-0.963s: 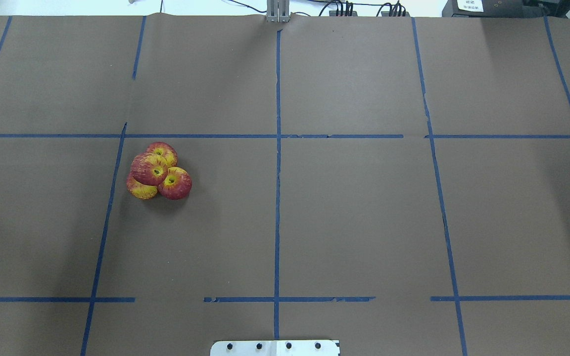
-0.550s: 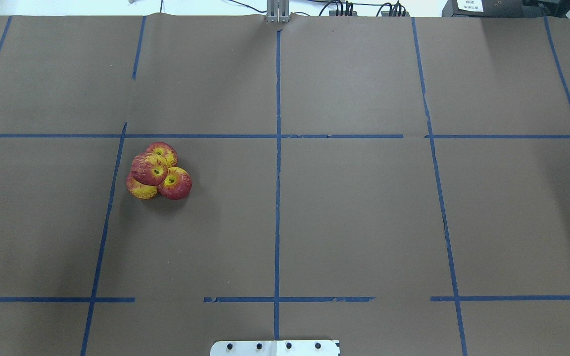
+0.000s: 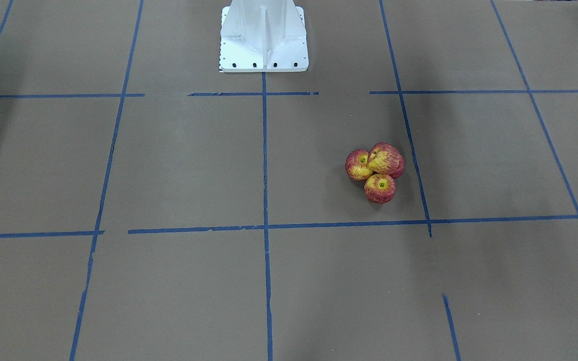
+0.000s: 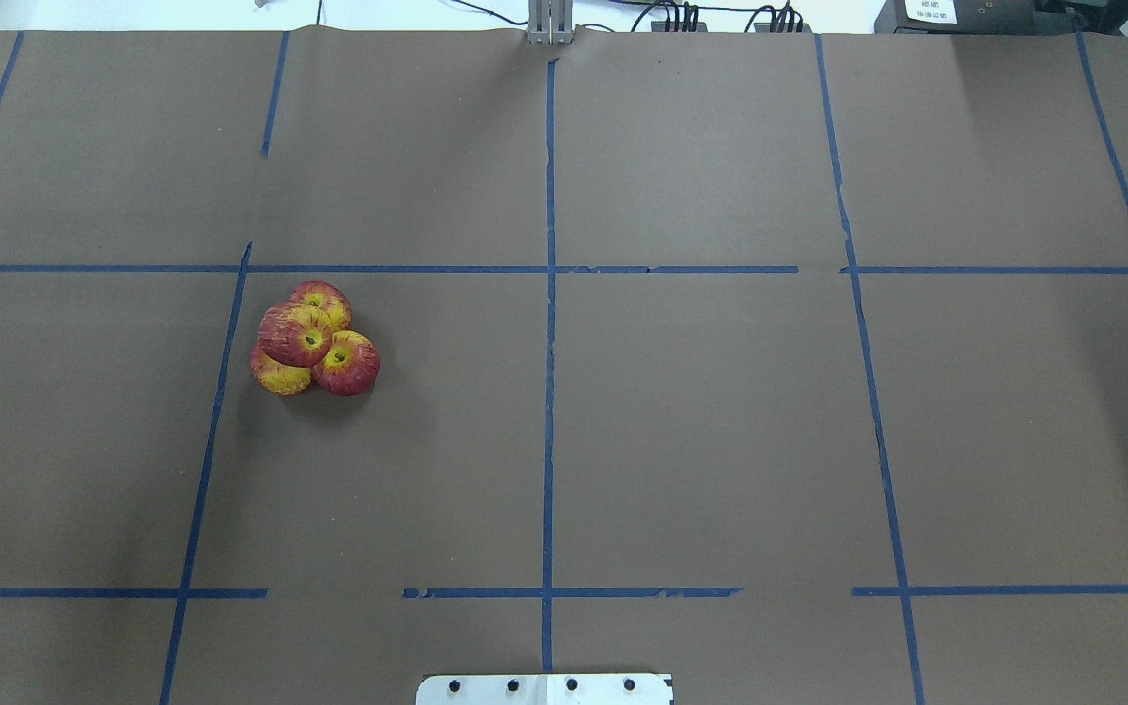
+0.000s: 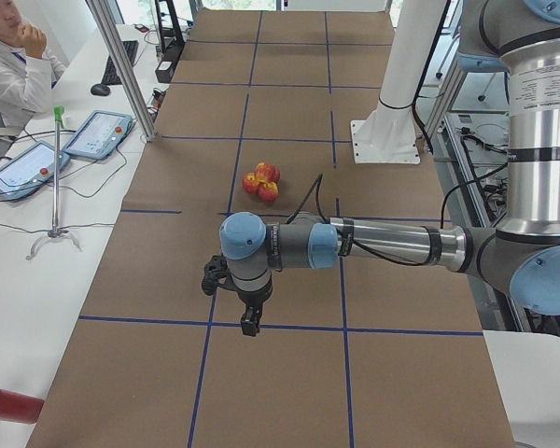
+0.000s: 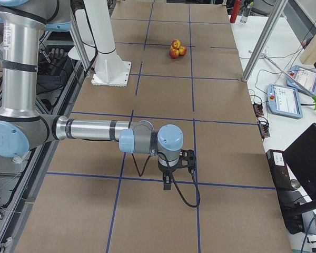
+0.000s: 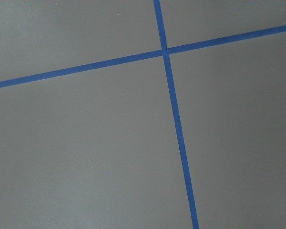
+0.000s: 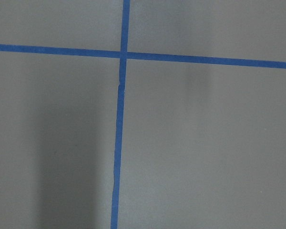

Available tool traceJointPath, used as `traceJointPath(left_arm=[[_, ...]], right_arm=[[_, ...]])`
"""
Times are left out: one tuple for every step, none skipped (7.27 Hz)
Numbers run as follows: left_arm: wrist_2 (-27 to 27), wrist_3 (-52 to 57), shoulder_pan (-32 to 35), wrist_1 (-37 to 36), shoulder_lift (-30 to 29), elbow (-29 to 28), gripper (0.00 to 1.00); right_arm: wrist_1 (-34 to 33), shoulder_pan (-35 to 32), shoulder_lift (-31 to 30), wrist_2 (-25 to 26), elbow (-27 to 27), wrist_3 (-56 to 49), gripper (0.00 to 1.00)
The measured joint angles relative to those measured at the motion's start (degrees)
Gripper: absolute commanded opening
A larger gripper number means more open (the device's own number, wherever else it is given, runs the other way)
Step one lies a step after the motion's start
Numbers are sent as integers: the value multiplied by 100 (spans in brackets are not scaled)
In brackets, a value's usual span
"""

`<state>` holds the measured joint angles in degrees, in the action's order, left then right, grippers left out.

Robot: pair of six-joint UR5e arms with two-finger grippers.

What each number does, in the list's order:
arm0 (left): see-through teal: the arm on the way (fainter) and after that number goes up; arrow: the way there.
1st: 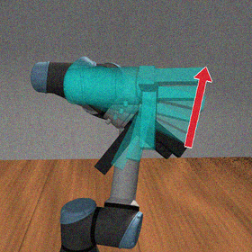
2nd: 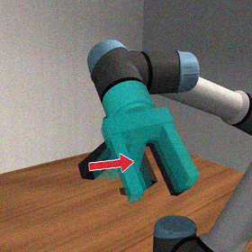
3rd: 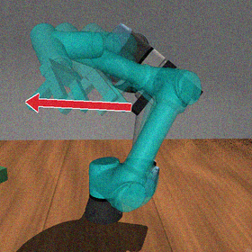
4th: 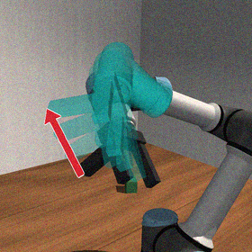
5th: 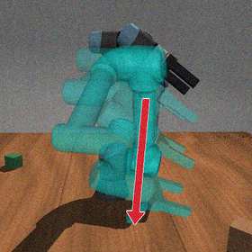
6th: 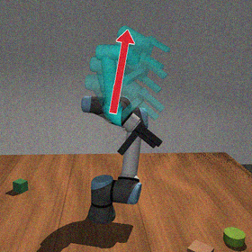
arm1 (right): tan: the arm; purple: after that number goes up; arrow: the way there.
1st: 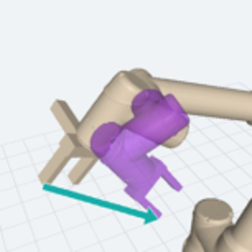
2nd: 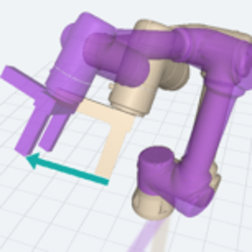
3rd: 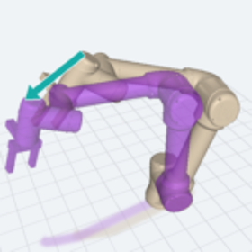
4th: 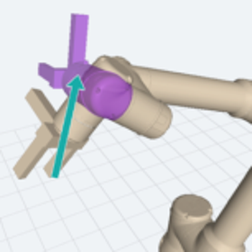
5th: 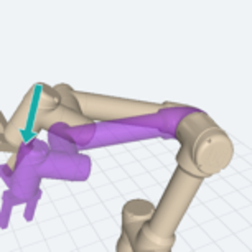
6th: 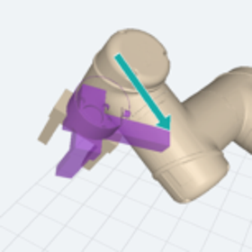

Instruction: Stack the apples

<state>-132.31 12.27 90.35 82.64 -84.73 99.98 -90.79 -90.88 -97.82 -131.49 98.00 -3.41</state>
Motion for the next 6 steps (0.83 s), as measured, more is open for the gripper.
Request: traceJointPath(left_arm=[[-147, -11, 0, -24, -14, 3, 100], [-338, -12, 0, -43, -30, -14, 100], [-445, -9, 0, -47, -38, -56, 100], [-481, -7, 0, -56, -35, -80, 100], [-490, -8, 0, -66, -42, -90, 100], [-490, -11, 11, -70, -74, -99, 100]], right_arm=[[0, 0, 0, 0, 0, -1, 100], [0, 0, 0, 0, 0, -2, 100], [0, 0, 0, 0, 0, -2, 100], [0, 0, 0, 0, 0, -2, 100], [0, 0, 0, 0, 0, -2, 100], [0, 0, 0, 0, 0, -2, 100]])
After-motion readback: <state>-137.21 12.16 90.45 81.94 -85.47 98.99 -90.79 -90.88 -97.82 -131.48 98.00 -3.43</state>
